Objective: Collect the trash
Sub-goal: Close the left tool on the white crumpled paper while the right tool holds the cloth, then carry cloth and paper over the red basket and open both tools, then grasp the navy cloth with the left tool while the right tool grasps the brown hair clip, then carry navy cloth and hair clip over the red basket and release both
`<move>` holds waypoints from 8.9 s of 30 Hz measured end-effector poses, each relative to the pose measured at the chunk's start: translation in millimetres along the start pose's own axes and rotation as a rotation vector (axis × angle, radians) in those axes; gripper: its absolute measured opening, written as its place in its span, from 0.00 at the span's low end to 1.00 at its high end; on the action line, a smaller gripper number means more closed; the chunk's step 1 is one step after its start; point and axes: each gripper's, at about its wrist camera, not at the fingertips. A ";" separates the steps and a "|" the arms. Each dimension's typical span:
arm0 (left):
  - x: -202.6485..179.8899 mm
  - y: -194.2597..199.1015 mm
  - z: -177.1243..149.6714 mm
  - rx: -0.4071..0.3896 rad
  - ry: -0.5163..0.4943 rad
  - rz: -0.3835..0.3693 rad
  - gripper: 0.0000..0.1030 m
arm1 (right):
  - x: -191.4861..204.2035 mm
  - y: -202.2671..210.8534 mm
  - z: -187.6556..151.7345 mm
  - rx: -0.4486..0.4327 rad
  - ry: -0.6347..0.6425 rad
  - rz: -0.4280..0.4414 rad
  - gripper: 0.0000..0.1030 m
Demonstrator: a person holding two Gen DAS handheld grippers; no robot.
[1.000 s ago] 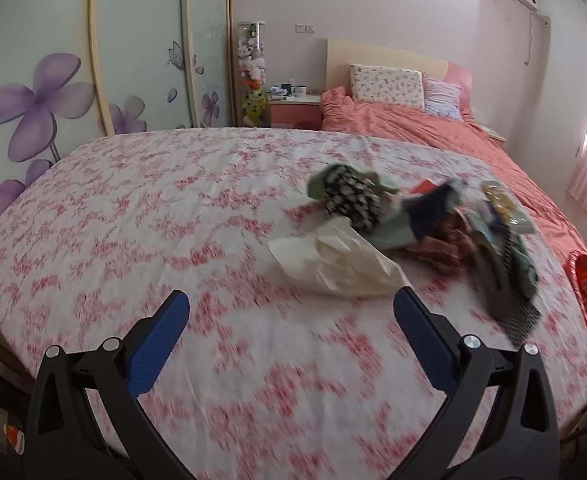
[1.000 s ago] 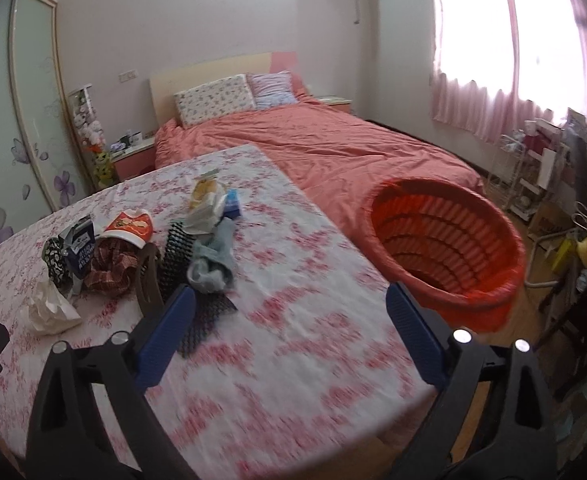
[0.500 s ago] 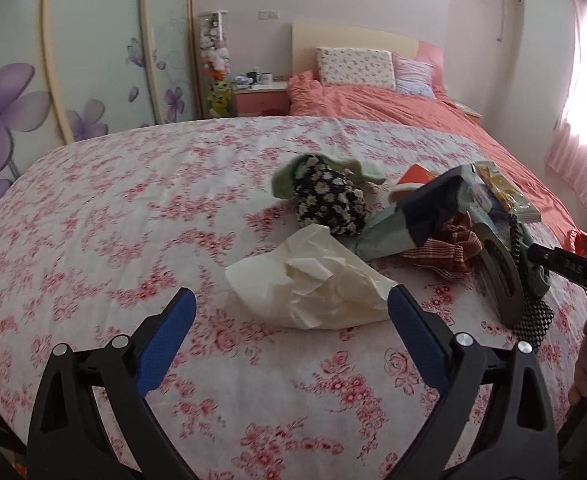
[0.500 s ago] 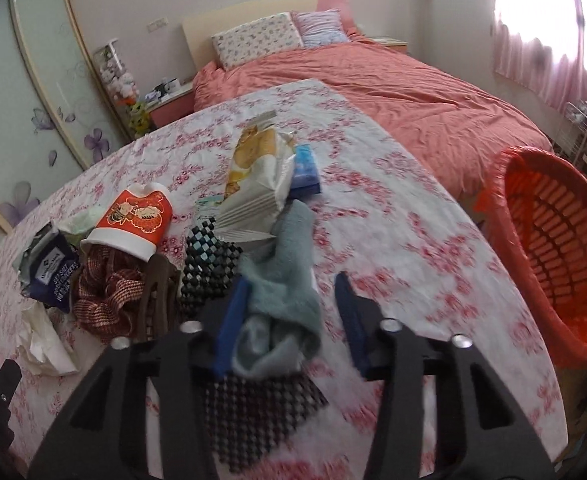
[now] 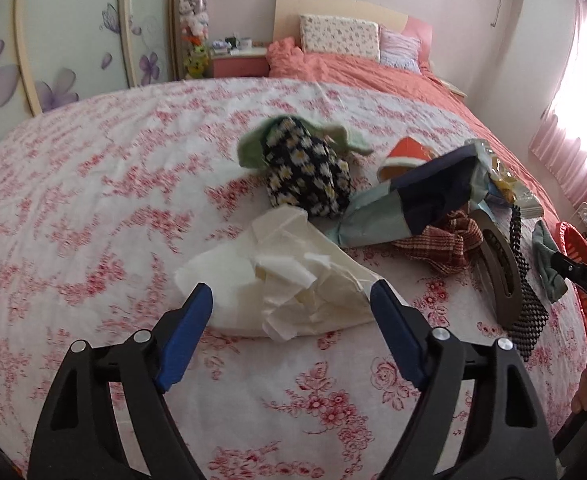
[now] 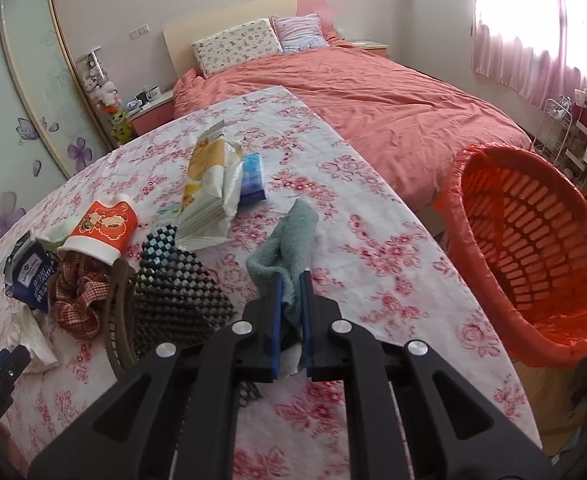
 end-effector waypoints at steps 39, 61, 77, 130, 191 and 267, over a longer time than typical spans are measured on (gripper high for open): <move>-79.5 90.3 -8.7 -0.171 -0.228 -0.147 0.25 | -62.1 113.5 -35.4 -0.207 -0.043 0.012 0.09; -301.2 52.3 -3.3 -0.122 -0.633 -0.374 0.25 | -203.1 133.1 -26.9 -0.299 -0.246 -0.033 0.09; -376.6 1.3 -10.0 0.010 -0.792 -0.342 0.43 | -278.4 83.3 -6.3 -0.233 -0.365 0.011 0.24; -51.7 7.9 37.6 -0.121 -0.201 -0.010 0.67 | 31.8 20.3 -26.3 -0.023 0.109 0.039 0.50; 27.6 79.4 73.5 -0.214 -0.063 -0.122 0.33 | 99.3 89.1 0.3 -0.186 0.234 0.202 0.29; -280.4 23.1 30.6 -0.068 -0.543 -0.225 0.56 | -237.2 95.1 0.7 -0.263 -0.236 -0.042 0.48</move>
Point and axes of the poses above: each gripper's, at about its wrist camera, not at the fingertips, and y roughly against the way its jaws point, x to its left, z to its top, and after that the axes turned 15 degrees about x, right-handed
